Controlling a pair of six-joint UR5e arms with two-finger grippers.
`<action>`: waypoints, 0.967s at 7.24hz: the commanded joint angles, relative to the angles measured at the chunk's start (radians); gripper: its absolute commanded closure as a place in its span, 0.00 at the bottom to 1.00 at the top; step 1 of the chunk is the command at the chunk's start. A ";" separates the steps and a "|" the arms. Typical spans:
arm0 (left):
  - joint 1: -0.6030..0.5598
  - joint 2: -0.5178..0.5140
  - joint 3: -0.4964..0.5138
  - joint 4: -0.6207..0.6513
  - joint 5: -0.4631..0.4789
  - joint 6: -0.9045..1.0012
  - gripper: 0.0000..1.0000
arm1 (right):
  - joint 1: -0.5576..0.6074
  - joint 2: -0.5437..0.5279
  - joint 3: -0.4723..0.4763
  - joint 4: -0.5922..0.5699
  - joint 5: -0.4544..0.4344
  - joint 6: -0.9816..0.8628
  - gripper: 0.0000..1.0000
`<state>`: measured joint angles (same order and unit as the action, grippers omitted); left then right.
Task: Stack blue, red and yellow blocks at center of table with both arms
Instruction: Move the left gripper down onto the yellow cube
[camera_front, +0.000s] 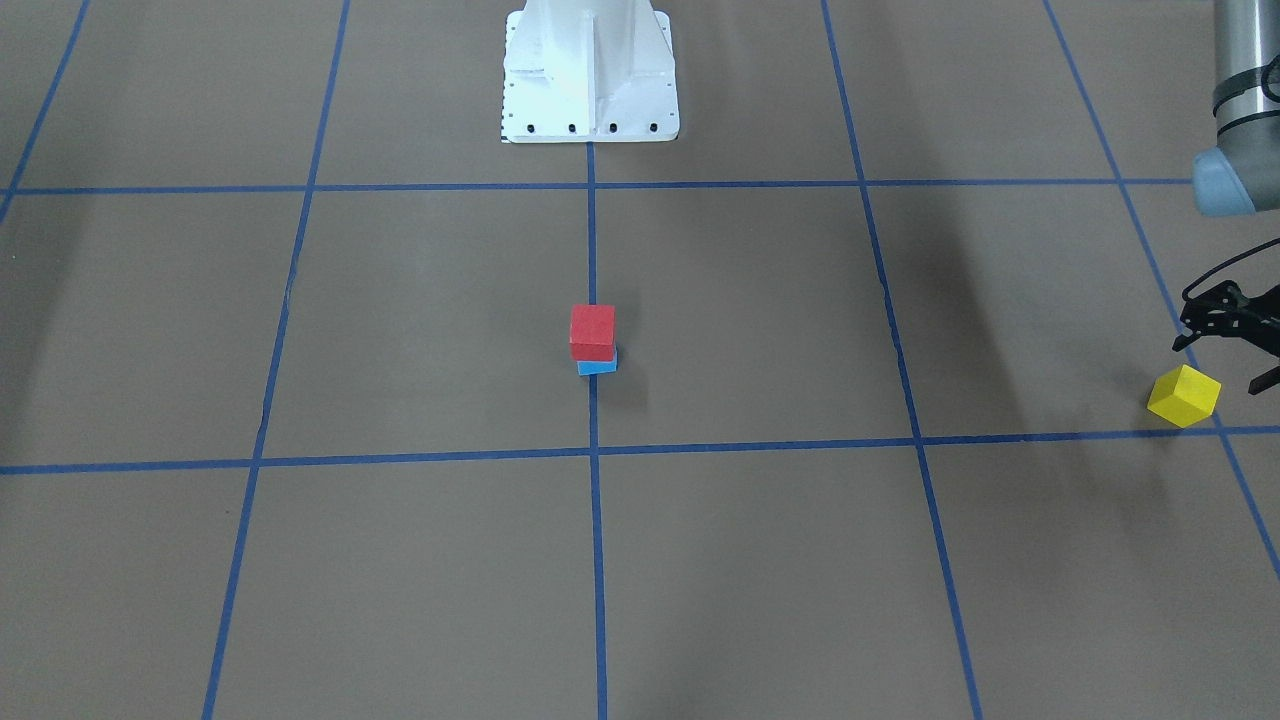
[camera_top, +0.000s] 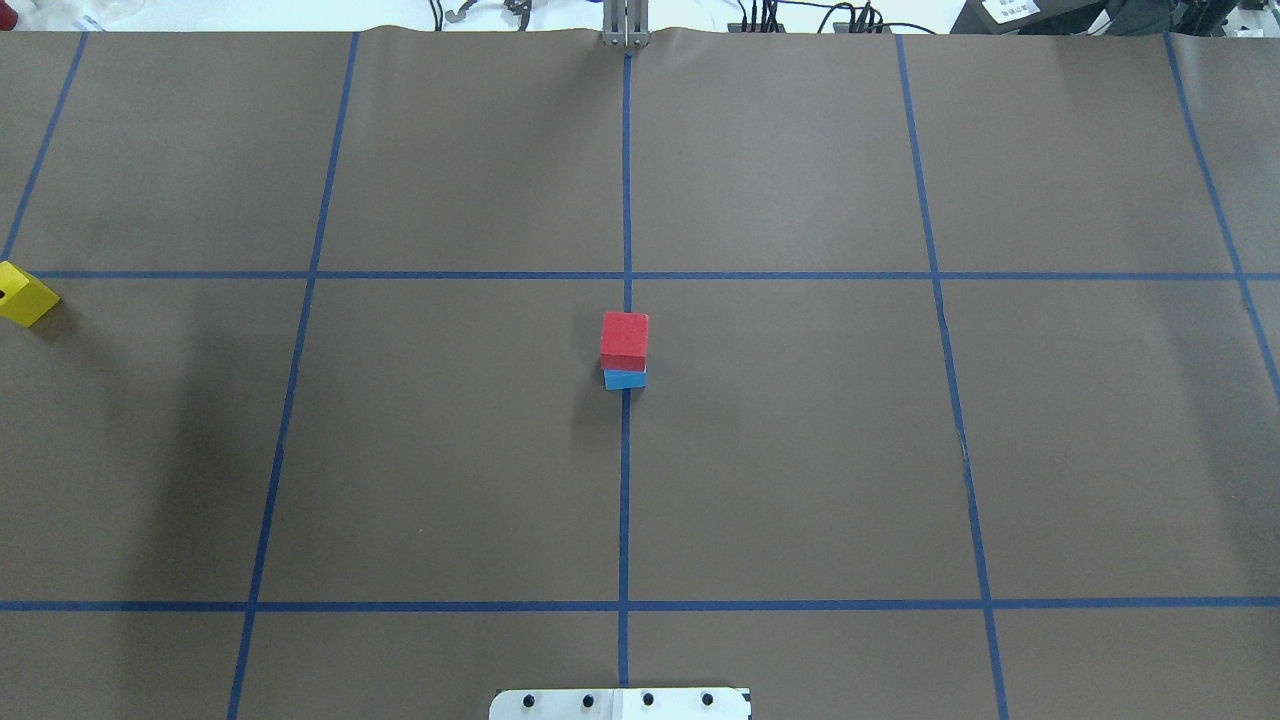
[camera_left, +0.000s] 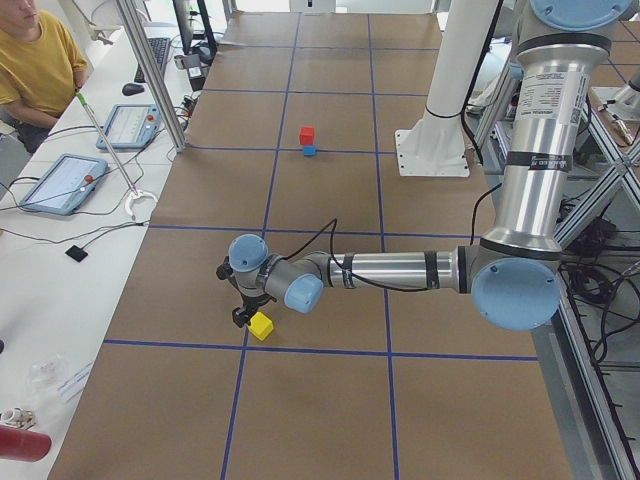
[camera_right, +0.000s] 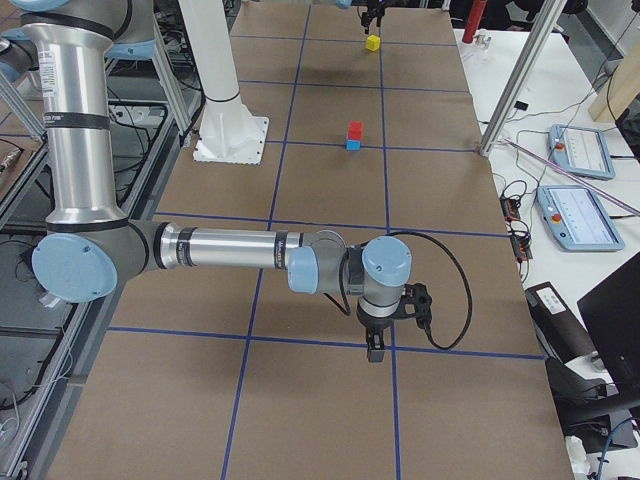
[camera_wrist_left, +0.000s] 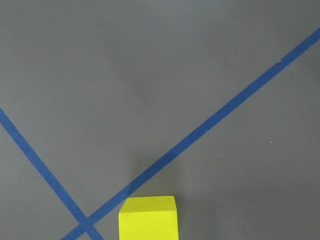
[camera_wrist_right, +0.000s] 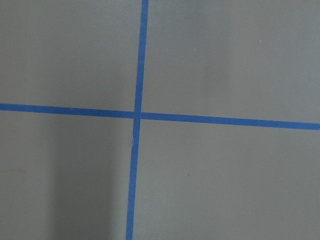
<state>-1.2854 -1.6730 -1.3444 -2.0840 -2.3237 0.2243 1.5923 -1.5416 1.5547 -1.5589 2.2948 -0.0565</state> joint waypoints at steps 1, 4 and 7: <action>0.008 -0.014 0.054 -0.007 0.001 -0.011 0.01 | 0.000 0.003 -0.002 -0.001 0.000 0.001 0.00; 0.021 -0.060 0.109 -0.004 0.001 -0.043 0.01 | 0.000 0.003 -0.002 -0.001 0.002 0.001 0.00; 0.067 -0.066 0.139 -0.005 0.007 -0.057 0.01 | 0.000 0.005 -0.004 -0.001 0.000 0.001 0.00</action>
<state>-1.2366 -1.7348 -1.2234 -2.0880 -2.3187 0.1718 1.5923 -1.5375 1.5514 -1.5597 2.2950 -0.0552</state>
